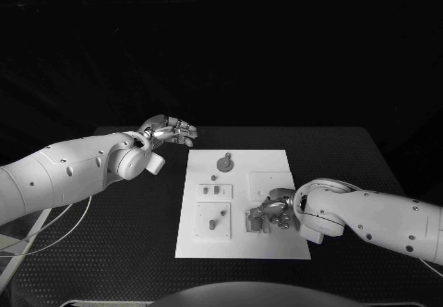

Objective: Assemble the parts on the task board

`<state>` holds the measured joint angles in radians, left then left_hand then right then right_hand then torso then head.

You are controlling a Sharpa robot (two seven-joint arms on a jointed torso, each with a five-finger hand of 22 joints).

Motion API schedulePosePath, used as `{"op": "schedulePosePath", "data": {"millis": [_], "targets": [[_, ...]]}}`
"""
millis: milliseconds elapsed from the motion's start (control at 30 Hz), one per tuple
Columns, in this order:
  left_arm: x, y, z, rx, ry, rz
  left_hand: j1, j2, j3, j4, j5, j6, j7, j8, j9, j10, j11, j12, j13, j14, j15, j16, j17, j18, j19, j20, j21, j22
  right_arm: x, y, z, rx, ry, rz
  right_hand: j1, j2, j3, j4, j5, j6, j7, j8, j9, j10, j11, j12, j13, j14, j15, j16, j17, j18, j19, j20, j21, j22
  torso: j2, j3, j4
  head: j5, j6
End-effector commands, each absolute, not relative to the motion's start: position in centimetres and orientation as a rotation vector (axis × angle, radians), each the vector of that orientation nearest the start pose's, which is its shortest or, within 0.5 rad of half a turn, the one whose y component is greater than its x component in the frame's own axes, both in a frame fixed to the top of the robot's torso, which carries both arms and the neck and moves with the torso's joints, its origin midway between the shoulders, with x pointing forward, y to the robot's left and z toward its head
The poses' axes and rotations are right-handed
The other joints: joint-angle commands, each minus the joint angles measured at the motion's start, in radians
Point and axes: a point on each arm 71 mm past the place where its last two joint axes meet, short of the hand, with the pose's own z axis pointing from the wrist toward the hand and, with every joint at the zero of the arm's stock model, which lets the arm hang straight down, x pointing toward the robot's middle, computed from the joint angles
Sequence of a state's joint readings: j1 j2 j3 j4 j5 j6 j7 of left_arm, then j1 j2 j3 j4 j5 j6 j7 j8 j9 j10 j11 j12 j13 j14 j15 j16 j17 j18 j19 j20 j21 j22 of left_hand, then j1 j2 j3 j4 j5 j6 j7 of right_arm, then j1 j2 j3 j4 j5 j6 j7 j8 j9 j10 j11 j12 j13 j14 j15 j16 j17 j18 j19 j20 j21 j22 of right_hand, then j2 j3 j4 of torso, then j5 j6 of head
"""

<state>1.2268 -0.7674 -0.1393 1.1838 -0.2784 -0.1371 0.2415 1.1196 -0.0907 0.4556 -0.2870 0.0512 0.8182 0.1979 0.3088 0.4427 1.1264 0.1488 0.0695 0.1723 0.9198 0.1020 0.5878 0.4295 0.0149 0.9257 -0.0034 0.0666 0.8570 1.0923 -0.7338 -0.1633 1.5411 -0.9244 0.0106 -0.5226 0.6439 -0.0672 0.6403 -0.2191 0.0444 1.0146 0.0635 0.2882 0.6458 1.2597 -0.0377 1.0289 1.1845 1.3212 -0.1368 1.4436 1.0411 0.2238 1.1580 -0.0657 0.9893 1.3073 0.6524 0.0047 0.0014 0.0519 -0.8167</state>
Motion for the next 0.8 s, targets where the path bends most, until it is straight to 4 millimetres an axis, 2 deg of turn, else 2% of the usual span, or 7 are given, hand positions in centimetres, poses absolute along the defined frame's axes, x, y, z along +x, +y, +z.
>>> {"op": "schedulePosePath", "data": {"millis": [33,800], "targets": [[53.22,26.58,-22.36,-0.903,1.7,-1.237,-0.012,0.0,-0.003,0.0,0.004,-0.009,0.0,0.005,-0.001,-0.008,-0.002,0.003,-0.002,0.006,0.0,-0.003,0.001,0.002,-0.004,0.006,0.002,-0.002,41.24,-15.9,-31.34,0.271,2.558,0.542,-0.005,0.001,0.002,0.004,0.004,0.03,0.012,-0.006,-0.001,-0.006,0.001,-0.005,0.001,-0.002,-0.003,-0.005,-0.001,0.038,0.003,-0.001,-0.004,0.008,0.0,0.0003,-0.0001,0.001,-0.002],[53.21,26.61,-22.35,-0.903,1.698,-1.236,-0.013,0.001,-0.003,0.0,0.004,-0.01,0.0,0.006,-0.001,-0.008,-0.002,0.003,-0.002,0.006,0.0,-0.005,0.004,0.002,-0.004,0.006,0.003,-0.002,41.25,-15.97,-31.5,0.282,2.552,0.54,-0.014,-0.005,0.005,0.007,0.004,0.024,0.014,-0.011,0.0,-0.01,0.004,-0.007,0.001,-0.008,-0.001,-0.007,-0.008,0.038,0.001,-0.001,-0.005,0.008,0.0,-0.0001,0.0003,0.002,-0.002]]}}
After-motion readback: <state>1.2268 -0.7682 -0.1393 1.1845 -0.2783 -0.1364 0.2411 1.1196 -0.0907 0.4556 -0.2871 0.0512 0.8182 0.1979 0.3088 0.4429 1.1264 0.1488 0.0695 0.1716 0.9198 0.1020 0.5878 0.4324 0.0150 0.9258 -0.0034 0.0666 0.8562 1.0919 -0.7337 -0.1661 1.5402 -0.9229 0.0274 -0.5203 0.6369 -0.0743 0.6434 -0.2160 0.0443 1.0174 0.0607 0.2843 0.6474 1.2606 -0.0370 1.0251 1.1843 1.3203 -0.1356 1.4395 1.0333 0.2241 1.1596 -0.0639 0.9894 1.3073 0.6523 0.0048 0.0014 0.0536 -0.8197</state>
